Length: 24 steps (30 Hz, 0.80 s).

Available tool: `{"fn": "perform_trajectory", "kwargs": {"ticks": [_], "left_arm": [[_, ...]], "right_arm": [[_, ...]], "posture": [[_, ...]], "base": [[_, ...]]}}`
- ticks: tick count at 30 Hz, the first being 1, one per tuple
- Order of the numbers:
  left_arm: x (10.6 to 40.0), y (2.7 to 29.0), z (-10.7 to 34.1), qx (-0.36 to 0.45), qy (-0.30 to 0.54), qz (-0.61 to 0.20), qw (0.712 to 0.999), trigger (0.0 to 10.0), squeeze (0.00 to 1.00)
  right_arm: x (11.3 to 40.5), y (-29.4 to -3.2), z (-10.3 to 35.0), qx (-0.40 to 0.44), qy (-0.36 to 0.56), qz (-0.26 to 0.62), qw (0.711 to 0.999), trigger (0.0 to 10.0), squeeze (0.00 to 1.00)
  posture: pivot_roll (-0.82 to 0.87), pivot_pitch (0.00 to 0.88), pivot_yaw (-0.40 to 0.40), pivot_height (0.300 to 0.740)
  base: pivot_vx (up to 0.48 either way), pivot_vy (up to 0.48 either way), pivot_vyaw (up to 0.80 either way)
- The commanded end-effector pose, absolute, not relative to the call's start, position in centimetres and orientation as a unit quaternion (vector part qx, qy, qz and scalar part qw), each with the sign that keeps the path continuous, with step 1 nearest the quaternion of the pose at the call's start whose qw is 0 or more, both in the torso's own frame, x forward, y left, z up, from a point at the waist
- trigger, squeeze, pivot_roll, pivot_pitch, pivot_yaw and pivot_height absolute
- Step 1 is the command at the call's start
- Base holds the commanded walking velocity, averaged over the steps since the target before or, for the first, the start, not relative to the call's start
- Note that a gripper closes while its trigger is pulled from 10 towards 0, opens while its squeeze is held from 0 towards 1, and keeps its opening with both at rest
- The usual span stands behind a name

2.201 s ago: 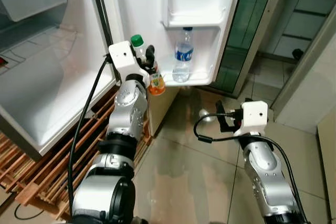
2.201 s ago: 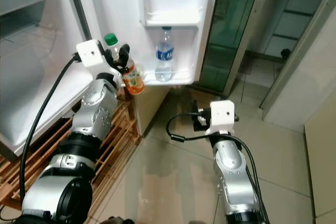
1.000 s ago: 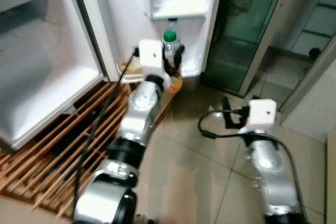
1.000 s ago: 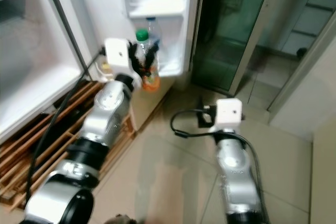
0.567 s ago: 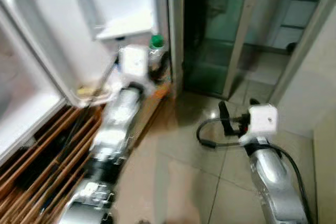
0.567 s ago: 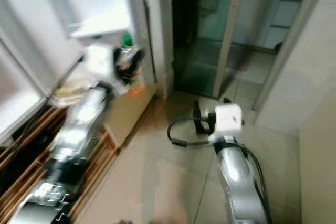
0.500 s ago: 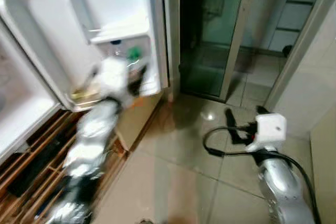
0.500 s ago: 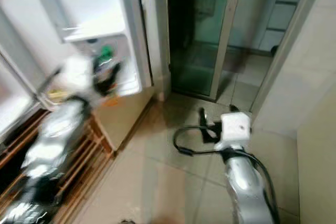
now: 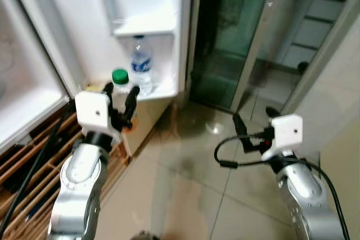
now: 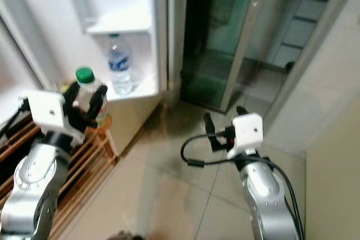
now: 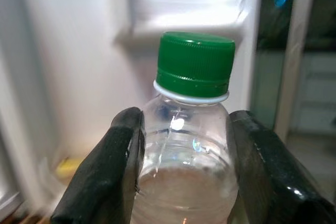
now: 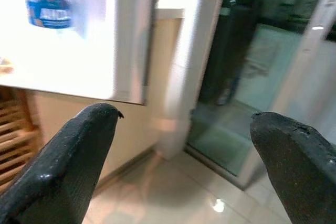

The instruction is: Restocking fridge

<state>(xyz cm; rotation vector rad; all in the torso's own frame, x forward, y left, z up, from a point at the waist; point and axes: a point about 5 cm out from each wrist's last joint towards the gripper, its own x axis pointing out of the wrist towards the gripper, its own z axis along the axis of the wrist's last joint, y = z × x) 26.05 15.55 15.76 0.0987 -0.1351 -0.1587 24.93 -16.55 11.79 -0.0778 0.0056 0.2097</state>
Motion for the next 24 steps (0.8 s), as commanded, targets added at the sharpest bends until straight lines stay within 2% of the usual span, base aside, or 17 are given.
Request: {"fn": "perform_trajectory", "kwargs": {"ticks": [1,3,9,16,19,24], "left_arm": [[26.8,14.9,15.8,0.068,-0.061,-0.083,0.992,10.0,0.00],[27.0,14.9,15.8,0.065,-0.061,-0.082,0.993,10.0,0.00],[27.5,14.5,15.5,0.045,-0.046,-0.081,0.995,10.0,0.00],[27.5,14.3,15.2,0.029,-0.039,-0.048,0.998,10.0,0.00],[27.6,13.8,15.3,0.031,-0.044,-0.050,0.997,10.0,0.00],[27.6,13.4,15.3,0.034,-0.052,-0.072,0.995,10.0,0.00]], "right_arm": [[25.4,-16.6,11.9,-0.027,0.004,0.097,0.995,10.0,0.14],[25.4,-16.6,11.8,-0.025,0.006,0.095,0.995,10.0,0.14],[25.6,-16.0,11.1,-0.020,0.014,0.095,0.995,10.0,0.11],[26.4,-15.8,10.1,-0.011,0.031,0.108,0.994,10.0,0.12],[27.0,-16.1,10.4,-0.020,0.031,0.109,0.993,10.0,0.13],[27.5,-16.4,11.1,-0.030,0.015,0.105,0.994,10.0,0.11]], "posture": [[-0.09,0.000,0.010,0.740],[-0.09,0.000,0.012,0.740],[-0.10,0.000,0.022,0.740],[-0.04,0.000,-0.035,0.740],[-0.04,0.000,-0.065,0.740],[-0.04,0.000,-0.082,0.740]], "base": [[0.000,0.000,0.54],[0.000,0.000,0.54],[0.000,0.000,0.00],[0.000,0.000,0.00],[0.000,0.000,0.70],[0.060,0.000,0.00]]}}
